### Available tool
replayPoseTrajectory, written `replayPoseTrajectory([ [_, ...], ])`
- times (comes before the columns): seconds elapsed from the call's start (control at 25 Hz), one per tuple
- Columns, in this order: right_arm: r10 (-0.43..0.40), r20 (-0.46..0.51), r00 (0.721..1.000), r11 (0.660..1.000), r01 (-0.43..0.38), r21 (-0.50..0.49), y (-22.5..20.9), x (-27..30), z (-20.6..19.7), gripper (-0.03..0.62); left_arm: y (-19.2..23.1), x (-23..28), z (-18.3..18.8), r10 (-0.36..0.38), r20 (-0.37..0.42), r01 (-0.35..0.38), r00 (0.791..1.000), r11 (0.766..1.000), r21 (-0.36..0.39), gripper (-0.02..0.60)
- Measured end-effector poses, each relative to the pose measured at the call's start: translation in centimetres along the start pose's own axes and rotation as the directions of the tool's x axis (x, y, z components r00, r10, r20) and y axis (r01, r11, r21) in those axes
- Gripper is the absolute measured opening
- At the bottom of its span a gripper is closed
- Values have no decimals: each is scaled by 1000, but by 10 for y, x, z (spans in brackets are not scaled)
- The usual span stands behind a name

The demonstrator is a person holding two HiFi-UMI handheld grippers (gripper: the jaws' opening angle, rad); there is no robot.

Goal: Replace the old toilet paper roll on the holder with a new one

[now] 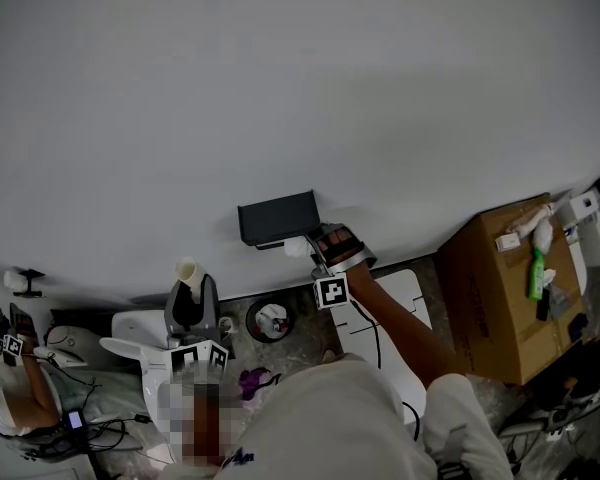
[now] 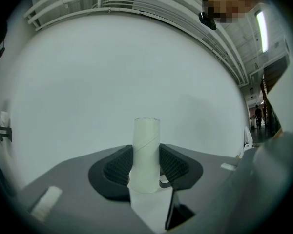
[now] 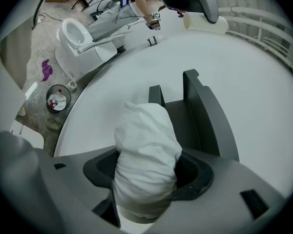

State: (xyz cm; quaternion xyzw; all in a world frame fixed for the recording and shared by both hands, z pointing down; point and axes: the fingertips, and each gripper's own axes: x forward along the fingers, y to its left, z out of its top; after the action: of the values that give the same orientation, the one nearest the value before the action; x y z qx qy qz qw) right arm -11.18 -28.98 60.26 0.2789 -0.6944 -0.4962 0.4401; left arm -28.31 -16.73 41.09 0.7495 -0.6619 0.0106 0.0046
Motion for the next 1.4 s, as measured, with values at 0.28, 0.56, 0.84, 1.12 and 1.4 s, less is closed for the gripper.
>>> replayPoseTrajectory([
  [0.28,-19,2,1000,1000,19,-5,2,2,11,291,-2,0,-5,-5,-13,5,1000,1000,-3,175],
  [0.56,-40,39,998,999,40,-2,-3,9,34,291,-1,1,-6,-4,-10,4,1000,1000,-5,175],
  [0.84,-35,57,998,999,36,-11,-2,17,54,291,-2,7,-7,-11,-11,11,1000,1000,-6,175],
  [1.12,-41,81,996,999,41,3,-1,22,69,291,1,10,-10,-9,-19,9,1000,1000,-12,175],
  [1.4,-69,80,994,997,67,25,-3,33,87,293,3,16,-11,-15,-24,14,1000,1000,-4,175],
])
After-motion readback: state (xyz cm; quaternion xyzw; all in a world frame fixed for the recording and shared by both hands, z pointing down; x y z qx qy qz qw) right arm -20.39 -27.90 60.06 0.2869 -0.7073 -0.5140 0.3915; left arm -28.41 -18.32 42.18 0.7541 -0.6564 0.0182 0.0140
